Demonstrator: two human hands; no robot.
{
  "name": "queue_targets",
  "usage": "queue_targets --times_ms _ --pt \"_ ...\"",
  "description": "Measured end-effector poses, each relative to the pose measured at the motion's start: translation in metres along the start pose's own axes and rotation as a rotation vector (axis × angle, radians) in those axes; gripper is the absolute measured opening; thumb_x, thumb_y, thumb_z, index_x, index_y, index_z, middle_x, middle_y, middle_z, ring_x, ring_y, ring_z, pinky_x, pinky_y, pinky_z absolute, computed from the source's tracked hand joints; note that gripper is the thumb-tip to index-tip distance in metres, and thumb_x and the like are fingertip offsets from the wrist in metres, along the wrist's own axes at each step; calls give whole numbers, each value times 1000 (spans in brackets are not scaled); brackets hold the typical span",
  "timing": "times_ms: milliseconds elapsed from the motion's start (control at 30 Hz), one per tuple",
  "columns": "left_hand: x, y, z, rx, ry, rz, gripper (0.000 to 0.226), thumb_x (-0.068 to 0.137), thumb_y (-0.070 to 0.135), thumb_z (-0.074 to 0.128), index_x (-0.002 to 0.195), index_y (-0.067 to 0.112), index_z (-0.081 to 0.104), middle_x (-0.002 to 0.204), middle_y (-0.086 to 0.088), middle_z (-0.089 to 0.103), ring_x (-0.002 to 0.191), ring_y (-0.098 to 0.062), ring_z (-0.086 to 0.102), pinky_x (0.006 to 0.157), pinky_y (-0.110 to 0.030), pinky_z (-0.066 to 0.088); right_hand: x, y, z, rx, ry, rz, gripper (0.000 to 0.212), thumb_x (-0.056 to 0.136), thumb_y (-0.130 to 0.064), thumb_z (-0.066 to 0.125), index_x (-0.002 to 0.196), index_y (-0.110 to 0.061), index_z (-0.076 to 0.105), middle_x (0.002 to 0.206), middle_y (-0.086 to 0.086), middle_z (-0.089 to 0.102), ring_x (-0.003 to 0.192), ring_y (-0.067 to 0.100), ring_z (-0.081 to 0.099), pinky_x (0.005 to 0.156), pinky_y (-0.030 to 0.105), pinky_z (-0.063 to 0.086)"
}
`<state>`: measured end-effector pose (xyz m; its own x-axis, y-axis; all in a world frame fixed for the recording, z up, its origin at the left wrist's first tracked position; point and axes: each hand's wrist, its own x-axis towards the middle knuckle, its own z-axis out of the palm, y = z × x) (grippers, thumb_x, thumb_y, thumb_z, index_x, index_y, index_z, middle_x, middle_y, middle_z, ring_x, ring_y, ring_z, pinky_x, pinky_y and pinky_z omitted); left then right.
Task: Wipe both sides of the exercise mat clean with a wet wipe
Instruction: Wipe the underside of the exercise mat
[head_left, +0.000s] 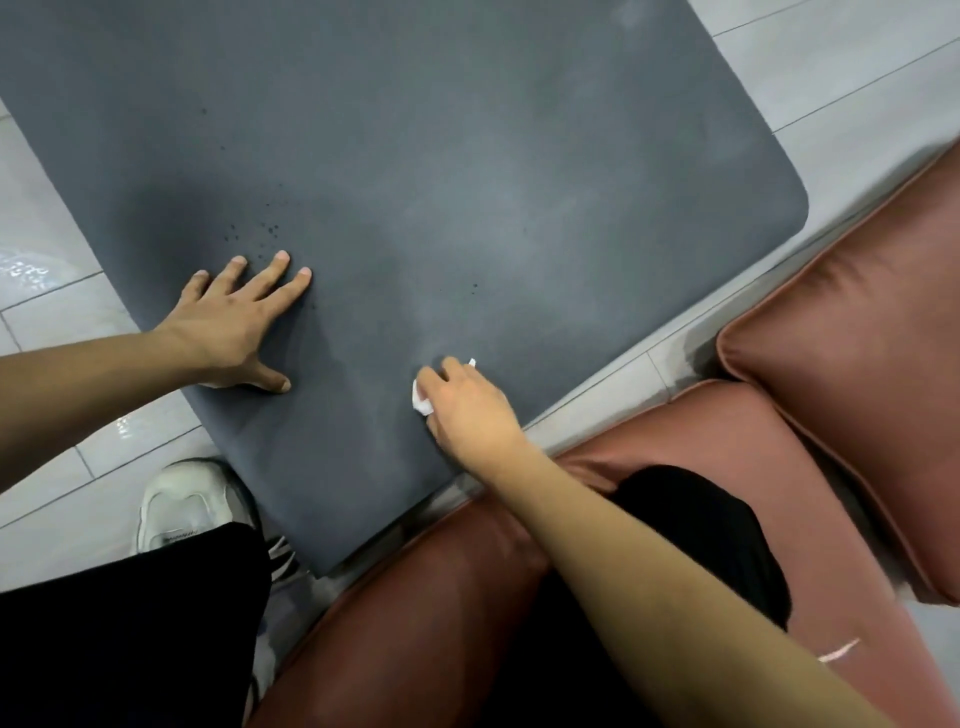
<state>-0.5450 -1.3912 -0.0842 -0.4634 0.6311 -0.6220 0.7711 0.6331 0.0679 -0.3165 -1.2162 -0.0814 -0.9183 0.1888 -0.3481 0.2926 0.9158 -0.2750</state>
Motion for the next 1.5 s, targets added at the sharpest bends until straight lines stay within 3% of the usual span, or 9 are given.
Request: queue_targets --times_ms 67,200,267,467,600,800,933,1233,1500 --pt "-1 -2 0 -6 11 4 140 69 72 80 157 42 -25 170 7 -22 158 -36 -3 126 -55 9 13 41 -13 -108 121 53 16 84 -8 60 99 -11 57 98 14 54 88 36 58 67 40 48" --pt "0 0 2 1 15 1 140 69 72 80 157 41 -24 171 6 -22 158 -36 -3 126 -55 8 22 152 -55 -112 147 567 23 90 -9 48 111 -11 55 111 18 52 101 40 56 81 41 46" --pt "1 1 3 -7 14 -5 141 68 71 81 158 40 -23 170 7 -21 158 -36 -3 125 -55 8 18 146 -49 -42 166 630 23 89 -13 50 111 -11 56 111 19 55 100 41 58 83 39 44" --pt "2 1 2 -7 0 -22 143 66 72 82 157 42 -24 170 8 -23 158 -36 -3 125 -56 10 -15 2 4 2 -104 148 23 91 -15 52 113 -12 54 111 15 53 100 36 56 78 41 47" --pt "0 1 3 -9 20 -9 141 68 73 80 156 43 -24 170 9 -23 158 -35 -3 126 -54 9 -5 60 -15 -211 34 17 14 91 -9 55 104 -11 57 101 14 54 91 36 59 67 41 48" --pt "1 2 4 -13 16 -10 141 68 71 81 157 42 -24 170 9 -24 158 -35 -4 126 -55 7 4 194 -52 -64 166 663 25 83 -9 50 107 -11 56 111 19 54 100 41 56 85 40 45" --pt "2 1 2 -37 7 -8 142 68 70 82 157 42 -24 169 9 -26 158 -35 -7 127 -56 6 -2 130 -24 52 109 655 17 90 -17 49 105 -12 57 107 19 58 98 40 58 84 39 45" --pt "-6 -1 2 -11 19 41 131 74 75 73 160 38 -20 171 4 -20 159 -33 -4 128 -52 7 -25 -65 25 203 -203 248 19 87 -16 53 106 -14 54 111 14 54 98 37 59 85 40 46" --pt "-14 -50 5 -40 349 38 90 86 71 14 156 22 42 166 -14 32 153 -35 29 123 -45 27 46 -31 -15 594 -12 503 20 83 -36 63 70 -21 59 69 -2 70 68 18 65 66 32 54"
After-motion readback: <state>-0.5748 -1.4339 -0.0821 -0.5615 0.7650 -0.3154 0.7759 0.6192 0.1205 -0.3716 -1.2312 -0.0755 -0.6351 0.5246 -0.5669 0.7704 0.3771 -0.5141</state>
